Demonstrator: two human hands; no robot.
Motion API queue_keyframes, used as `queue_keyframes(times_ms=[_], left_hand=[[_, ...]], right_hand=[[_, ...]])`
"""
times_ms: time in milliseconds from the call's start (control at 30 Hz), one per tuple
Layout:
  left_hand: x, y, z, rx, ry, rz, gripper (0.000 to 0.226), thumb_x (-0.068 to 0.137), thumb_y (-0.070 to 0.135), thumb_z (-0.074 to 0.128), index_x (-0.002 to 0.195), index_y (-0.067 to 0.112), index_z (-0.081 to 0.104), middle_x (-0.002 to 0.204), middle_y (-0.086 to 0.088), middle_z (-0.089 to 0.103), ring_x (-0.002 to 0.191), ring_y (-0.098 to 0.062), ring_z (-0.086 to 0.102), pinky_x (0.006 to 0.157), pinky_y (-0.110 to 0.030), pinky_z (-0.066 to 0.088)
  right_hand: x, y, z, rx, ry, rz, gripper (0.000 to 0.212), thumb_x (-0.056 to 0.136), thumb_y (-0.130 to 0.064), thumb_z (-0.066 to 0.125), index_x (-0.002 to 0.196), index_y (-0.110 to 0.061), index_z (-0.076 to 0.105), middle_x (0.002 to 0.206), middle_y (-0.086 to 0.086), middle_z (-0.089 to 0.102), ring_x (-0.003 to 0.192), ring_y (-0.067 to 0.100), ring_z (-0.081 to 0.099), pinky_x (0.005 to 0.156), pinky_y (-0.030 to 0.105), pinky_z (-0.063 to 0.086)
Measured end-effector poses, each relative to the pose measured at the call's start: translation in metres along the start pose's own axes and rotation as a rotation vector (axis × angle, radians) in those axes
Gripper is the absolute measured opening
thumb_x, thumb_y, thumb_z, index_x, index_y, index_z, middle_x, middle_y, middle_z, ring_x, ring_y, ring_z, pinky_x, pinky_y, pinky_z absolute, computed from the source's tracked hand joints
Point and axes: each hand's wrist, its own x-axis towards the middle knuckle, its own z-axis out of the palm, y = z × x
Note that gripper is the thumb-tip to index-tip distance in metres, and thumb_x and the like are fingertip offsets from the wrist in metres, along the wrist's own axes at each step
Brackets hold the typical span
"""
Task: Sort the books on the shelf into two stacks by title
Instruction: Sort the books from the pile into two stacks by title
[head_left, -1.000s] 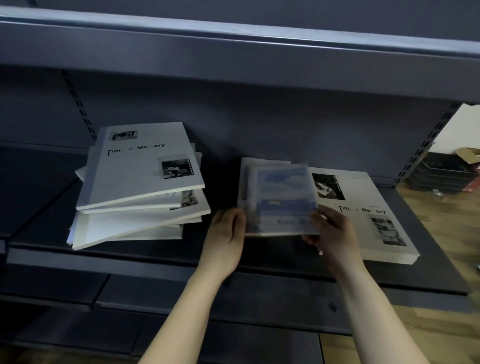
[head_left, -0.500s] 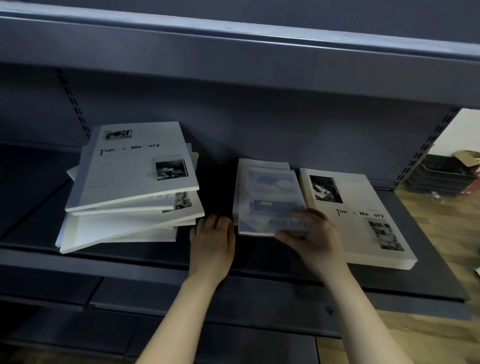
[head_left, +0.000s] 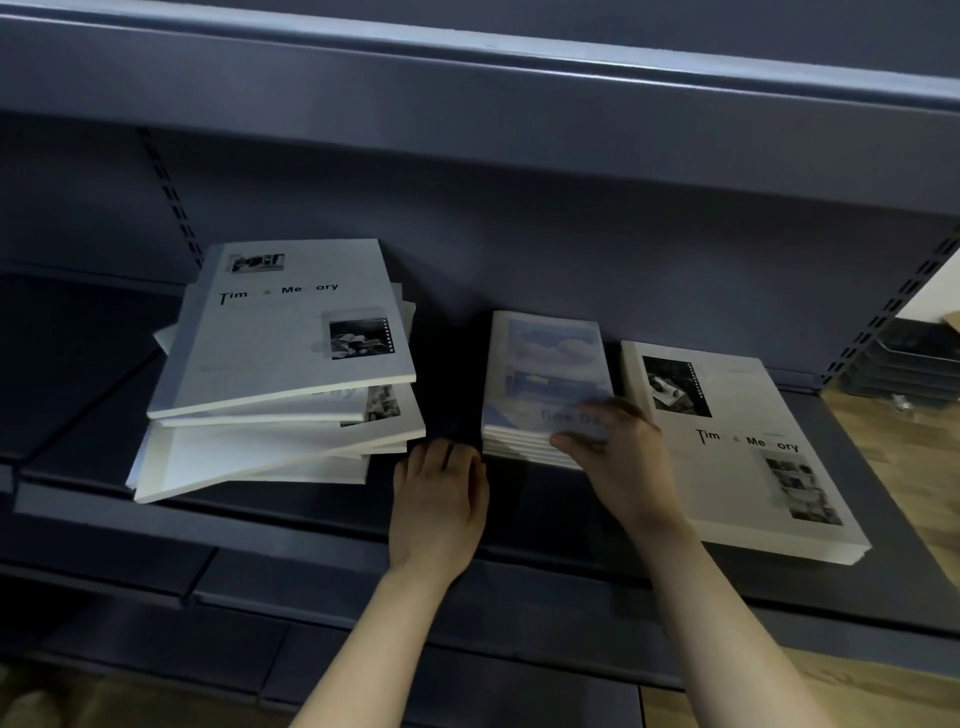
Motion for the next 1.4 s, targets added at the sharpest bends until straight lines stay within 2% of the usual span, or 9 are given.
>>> queue_keyframes(times_ms=[133,300,567,767,900,1133,1267,1400], left_hand=[[0.0,0.0,0.0,-0.012,0.017,0.007,0.02,0.092,0.028,0.043,0.094,0.019,0.061,0.093,0.001,0.058,0.084,-0.02,0.05,0.076,-0.032,0.038],[0.0,0.001,-0.001,-0.034,0.015,0.004,0.033,0.09,0.034,0.031,0.093,0.02,0.061,0.092,0.002,0.057,0.084,-0.019,0.049,0.076,-0.031,0.038],[-0.002,-0.001,-0.002,-0.041,0.016,0.006,0.011,0.09,0.022,0.051,0.092,0.018,0.061,0.091,0.0,0.058,0.083,-0.02,0.05,0.075,-0.028,0.033],[-0.002,-0.002,-0.001,-0.037,0.003,0.015,0.018,0.09,0.027,0.043,0.089,0.019,0.06,0.089,0.001,0.057,0.082,-0.019,0.049,0.074,-0.027,0.031],[-0.002,-0.002,-0.001,-0.043,0.001,0.004,0.011,0.089,0.022,0.05,0.09,0.019,0.06,0.091,0.0,0.057,0.083,-0.02,0.049,0.075,-0.027,0.028],[-0.002,-0.002,-0.002,-0.061,-0.008,0.01,0.015,0.091,0.024,0.047,0.09,0.019,0.06,0.09,0.001,0.056,0.082,-0.019,0.048,0.076,-0.026,0.03],[-0.003,0.001,-0.005,-0.076,-0.003,0.058,0.03,0.09,0.031,0.033,0.09,0.019,0.06,0.09,0.001,0.057,0.08,-0.019,0.05,0.074,-0.027,0.034],[-0.004,0.018,-0.02,-0.119,-0.015,0.124,0.026,0.087,0.03,0.038,0.09,0.017,0.06,0.093,-0.001,0.059,0.082,-0.022,0.054,0.067,-0.03,0.042]], right_hand=[[0.003,-0.003,0.001,0.005,0.014,0.009,0.038,0.072,-0.033,0.081,0.105,-0.017,0.071,0.107,0.0,0.066,0.095,0.015,0.062,0.078,0.018,0.04],[0.002,0.0,0.007,-0.014,0.027,0.008,0.039,0.073,-0.037,0.079,0.108,-0.02,0.07,0.112,-0.002,0.066,0.099,0.017,0.063,0.075,0.021,0.042],[-0.003,-0.002,0.007,-0.069,0.074,0.021,0.041,0.075,-0.038,0.078,0.109,-0.015,0.071,0.114,0.001,0.067,0.099,0.022,0.065,0.073,0.022,0.041],[-0.008,-0.004,0.006,-0.125,0.108,0.046,0.039,0.076,-0.035,0.078,0.108,-0.015,0.071,0.113,0.0,0.068,0.097,0.024,0.066,0.07,0.022,0.039],[-0.008,-0.003,0.005,-0.127,0.13,0.048,0.035,0.074,-0.031,0.079,0.105,-0.016,0.072,0.11,-0.001,0.07,0.092,0.022,0.067,0.068,0.021,0.038],[-0.008,-0.003,0.007,-0.104,0.186,0.081,0.029,0.071,-0.03,0.082,0.097,-0.019,0.074,0.101,-0.004,0.073,0.086,0.021,0.068,0.065,0.022,0.038],[-0.01,-0.001,0.009,-0.108,0.212,0.064,0.028,0.07,-0.03,0.082,0.095,-0.018,0.074,0.1,-0.004,0.073,0.084,0.021,0.068,0.064,0.022,0.038],[-0.015,0.001,0.013,-0.096,0.23,-0.007,0.028,0.071,-0.02,0.082,0.096,-0.012,0.072,0.101,0.001,0.07,0.084,0.023,0.068,0.065,0.022,0.038]])
